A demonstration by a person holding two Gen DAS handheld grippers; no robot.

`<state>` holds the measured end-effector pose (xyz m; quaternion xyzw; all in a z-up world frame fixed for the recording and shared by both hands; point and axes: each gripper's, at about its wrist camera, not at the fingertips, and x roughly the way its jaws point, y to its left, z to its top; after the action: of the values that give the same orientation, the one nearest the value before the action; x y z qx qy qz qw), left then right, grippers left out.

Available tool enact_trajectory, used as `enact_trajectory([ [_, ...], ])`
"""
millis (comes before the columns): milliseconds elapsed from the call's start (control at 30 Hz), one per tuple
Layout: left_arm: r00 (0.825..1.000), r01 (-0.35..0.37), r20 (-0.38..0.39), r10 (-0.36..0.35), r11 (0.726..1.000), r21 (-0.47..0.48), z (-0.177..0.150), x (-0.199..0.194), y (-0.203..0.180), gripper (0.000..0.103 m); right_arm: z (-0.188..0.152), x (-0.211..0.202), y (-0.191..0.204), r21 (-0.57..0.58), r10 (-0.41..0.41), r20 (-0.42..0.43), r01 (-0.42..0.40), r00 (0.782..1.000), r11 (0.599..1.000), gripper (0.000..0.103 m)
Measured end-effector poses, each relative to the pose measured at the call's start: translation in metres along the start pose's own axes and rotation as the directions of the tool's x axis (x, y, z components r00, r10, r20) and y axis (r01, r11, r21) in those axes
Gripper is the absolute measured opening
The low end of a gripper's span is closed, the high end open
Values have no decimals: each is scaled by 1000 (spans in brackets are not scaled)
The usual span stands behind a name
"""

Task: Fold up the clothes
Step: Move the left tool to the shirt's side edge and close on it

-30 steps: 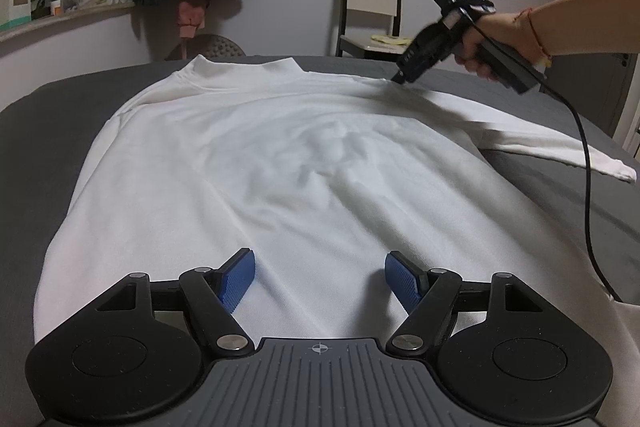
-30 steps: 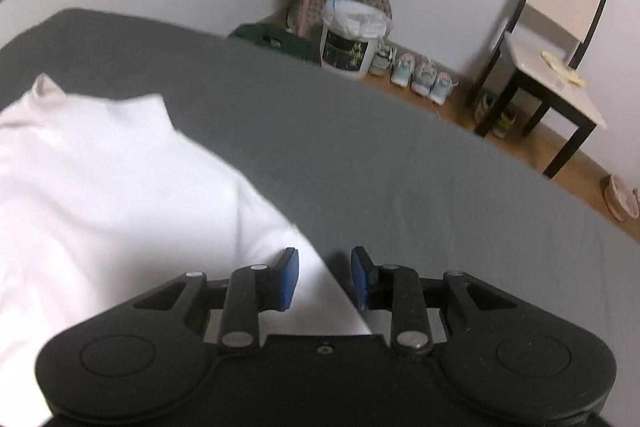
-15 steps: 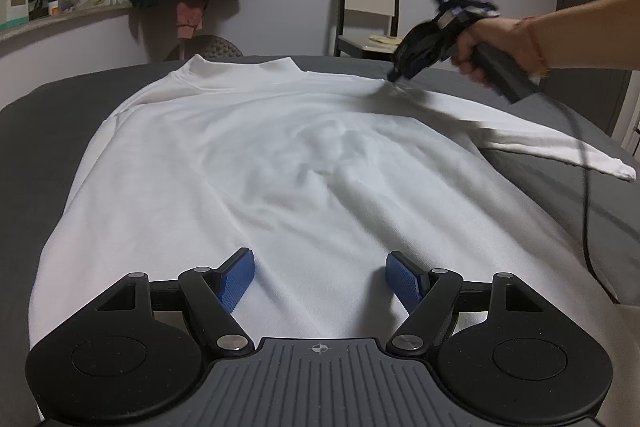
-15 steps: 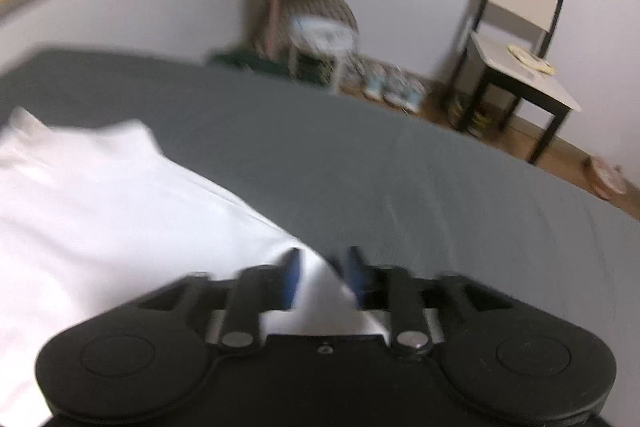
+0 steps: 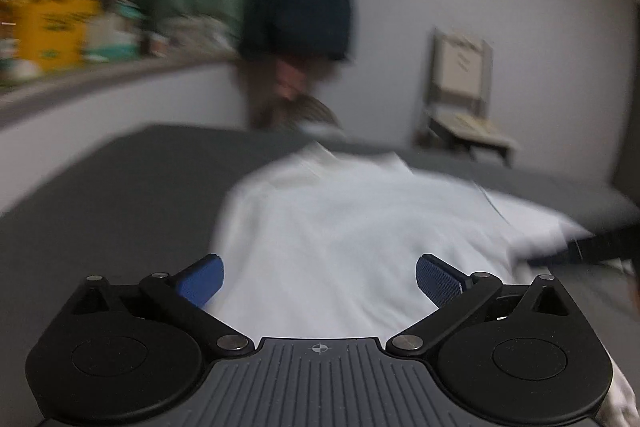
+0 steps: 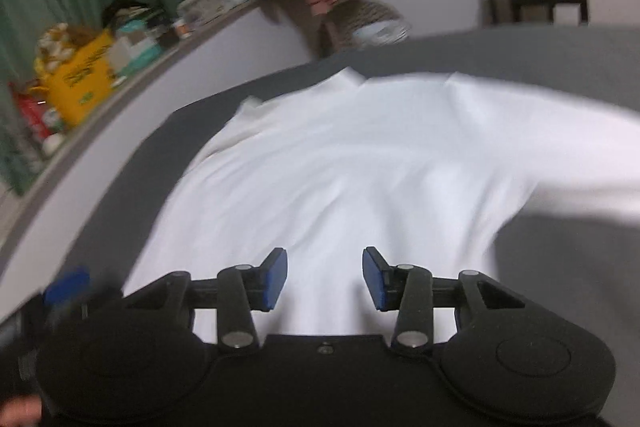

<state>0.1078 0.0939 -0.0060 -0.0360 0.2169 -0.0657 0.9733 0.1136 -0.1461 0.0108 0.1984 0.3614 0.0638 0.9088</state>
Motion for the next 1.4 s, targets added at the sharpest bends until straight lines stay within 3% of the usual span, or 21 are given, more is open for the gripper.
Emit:
enact_trajectory([
  [167, 996, -94, -18, 93, 981, -169, 7, -1, 51, 103, -37, 6, 15, -47, 66, -5, -66, 998, 997, 43],
  [333, 983, -173, -123, 138, 919, -354, -6, 14, 103, 103, -48, 11, 21, -111, 125, 3, -124, 992, 986, 45],
  [433, 975, -199, -159, 154, 924, -328, -10, 24, 110, 102, -56, 14, 25, -150, 161, 6, -158, 987, 976, 46],
  [533, 970, -202, -186, 154, 941, -273, -15, 34, 110, 87, -59, 17, 30, -178, 199, 3, -196, 980, 964, 48],
  [600, 970, -187, -199, 140, 953, -240, -16, 41, 105, 70, -61, 22, 33, -175, 220, -5, -217, 976, 960, 50],
  [767, 971, -150, -213, 105, 967, -208, -20, 49, 90, 64, -64, 29, 33, -170, 231, -19, -231, 973, 958, 53],
  [833, 970, -129, -227, 84, 973, -193, -22, 52, 81, 48, -64, 28, 33, -172, 235, -17, -235, 972, 957, 56],
  [1000, 969, -129, -226, 97, 983, -132, -25, 51, 70, 46, -65, 28, 35, -176, 238, -15, -237, 971, 956, 59],
  [1267, 976, -74, -214, 40, 985, -154, -26, 47, 68, 45, -66, 28, 37, -186, 233, -10, -231, 972, 955, 61],
  [1333, 976, -72, -213, 38, 985, -157, -27, 48, 68, 32, -66, 29, 38, -187, 234, -9, -232, 972, 955, 62],
  [1400, 977, -66, -211, 31, 984, -164, -27, 49, 68, 31, -67, 29, 38, -190, 234, -9, -231, 972, 954, 63],
])
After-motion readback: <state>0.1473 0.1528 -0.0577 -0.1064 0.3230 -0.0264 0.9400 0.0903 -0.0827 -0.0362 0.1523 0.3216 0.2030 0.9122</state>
